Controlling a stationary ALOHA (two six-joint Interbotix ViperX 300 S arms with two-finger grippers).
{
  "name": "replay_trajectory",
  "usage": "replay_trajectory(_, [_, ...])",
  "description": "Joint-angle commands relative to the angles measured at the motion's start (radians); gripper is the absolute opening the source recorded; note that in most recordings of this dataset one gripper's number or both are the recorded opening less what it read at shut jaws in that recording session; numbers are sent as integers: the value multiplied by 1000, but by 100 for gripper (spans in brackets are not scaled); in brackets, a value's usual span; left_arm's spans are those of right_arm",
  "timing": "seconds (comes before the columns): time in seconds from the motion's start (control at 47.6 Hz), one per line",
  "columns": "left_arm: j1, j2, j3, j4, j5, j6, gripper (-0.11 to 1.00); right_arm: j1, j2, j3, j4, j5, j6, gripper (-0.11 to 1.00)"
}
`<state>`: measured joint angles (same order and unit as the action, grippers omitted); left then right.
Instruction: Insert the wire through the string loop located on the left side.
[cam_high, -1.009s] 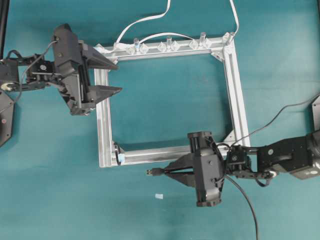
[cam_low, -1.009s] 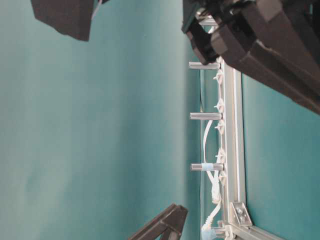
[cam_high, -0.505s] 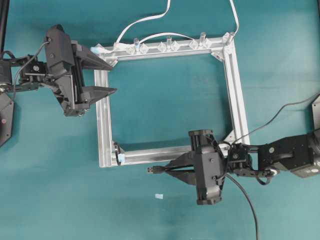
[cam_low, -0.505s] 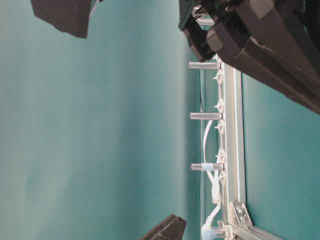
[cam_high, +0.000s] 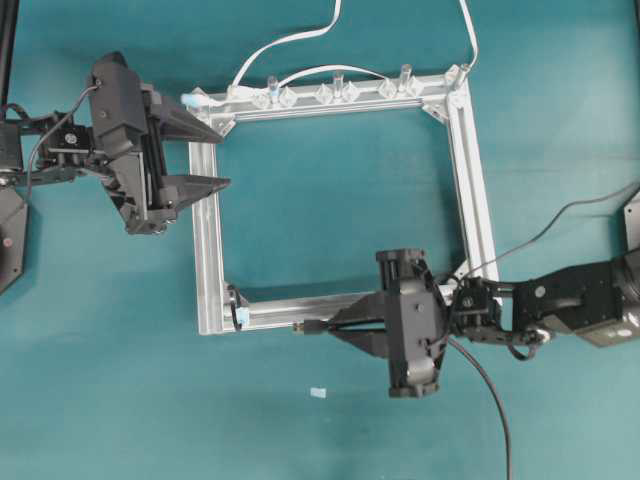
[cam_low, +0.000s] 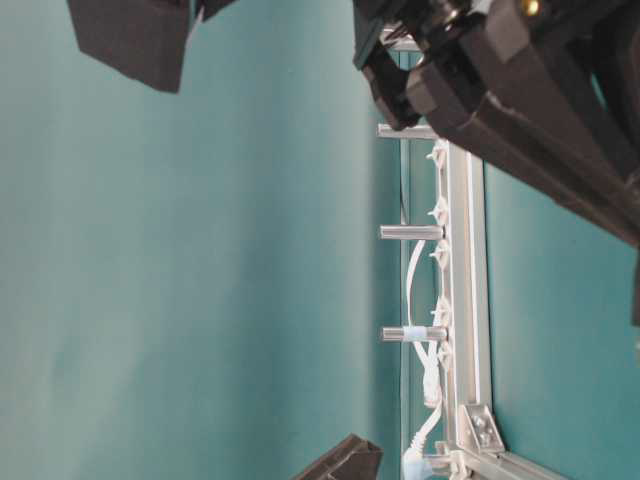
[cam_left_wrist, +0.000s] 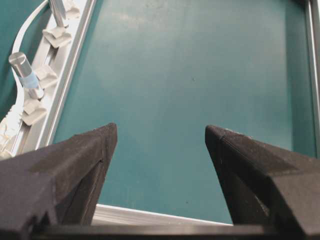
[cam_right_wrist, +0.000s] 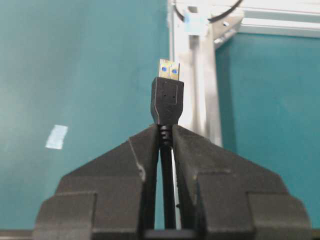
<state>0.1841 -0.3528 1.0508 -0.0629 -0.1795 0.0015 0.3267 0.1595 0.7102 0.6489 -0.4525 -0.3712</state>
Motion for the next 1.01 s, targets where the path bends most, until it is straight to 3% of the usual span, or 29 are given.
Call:
replay_trajectory(0.0, [-3, -12, -6, 2, -5, -2, 80, -17, -37, -6, -5, -5, -3, 11])
replay_trajectory(0.61, [-12, -12, 11, 2, -5, 0, 80, -100, -37, -20, -100, 98, -5, 11])
replay_trajectory(0.988, [-12, -12, 12, 3, -5, -2, 80, -100, -37, -23, -104, 100, -6, 11])
